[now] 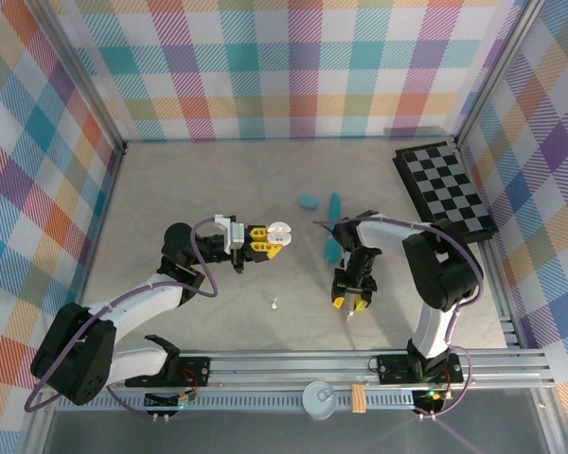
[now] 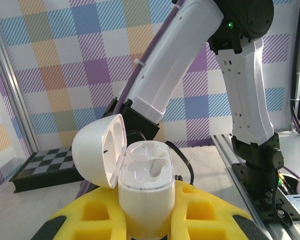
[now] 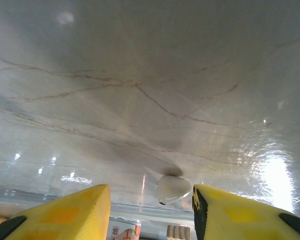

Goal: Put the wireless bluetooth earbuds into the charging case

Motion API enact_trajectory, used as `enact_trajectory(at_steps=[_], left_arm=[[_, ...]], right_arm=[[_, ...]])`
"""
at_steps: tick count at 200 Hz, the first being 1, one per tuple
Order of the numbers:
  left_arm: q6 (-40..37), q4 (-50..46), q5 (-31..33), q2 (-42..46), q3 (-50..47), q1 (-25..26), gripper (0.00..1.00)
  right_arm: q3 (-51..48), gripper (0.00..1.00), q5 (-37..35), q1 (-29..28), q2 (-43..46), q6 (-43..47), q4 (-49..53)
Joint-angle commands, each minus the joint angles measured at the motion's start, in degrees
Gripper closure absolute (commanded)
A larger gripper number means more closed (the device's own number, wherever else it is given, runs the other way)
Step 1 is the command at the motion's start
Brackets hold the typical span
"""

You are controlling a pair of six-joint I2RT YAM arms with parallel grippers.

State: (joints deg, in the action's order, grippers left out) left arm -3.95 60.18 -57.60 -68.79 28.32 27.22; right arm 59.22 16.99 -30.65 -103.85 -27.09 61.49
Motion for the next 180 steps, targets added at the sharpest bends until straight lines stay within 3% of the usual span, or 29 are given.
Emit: enact_trajectory(at_steps=[1, 84, 180], left_arm=[[-0.91, 2.12, -1.93, 0.46, -0.12, -0.46, 0.97], [-0.11, 2.83, -2.05, 0.84, -0.43, -0.42, 0.98], [0.65, 3.6, -2.67, 0.77, -0.22, -0.48, 0.98]], right_arm=[[-1.43, 0.54, 1.73, 0.4, -0.82, 1.39, 0.74], [-3.59, 0.6, 1.01, 0.6, -2.07, 0.74, -1.7], [-4.03, 0.78, -0.14, 0.63, -2.45, -1.2, -3.1]])
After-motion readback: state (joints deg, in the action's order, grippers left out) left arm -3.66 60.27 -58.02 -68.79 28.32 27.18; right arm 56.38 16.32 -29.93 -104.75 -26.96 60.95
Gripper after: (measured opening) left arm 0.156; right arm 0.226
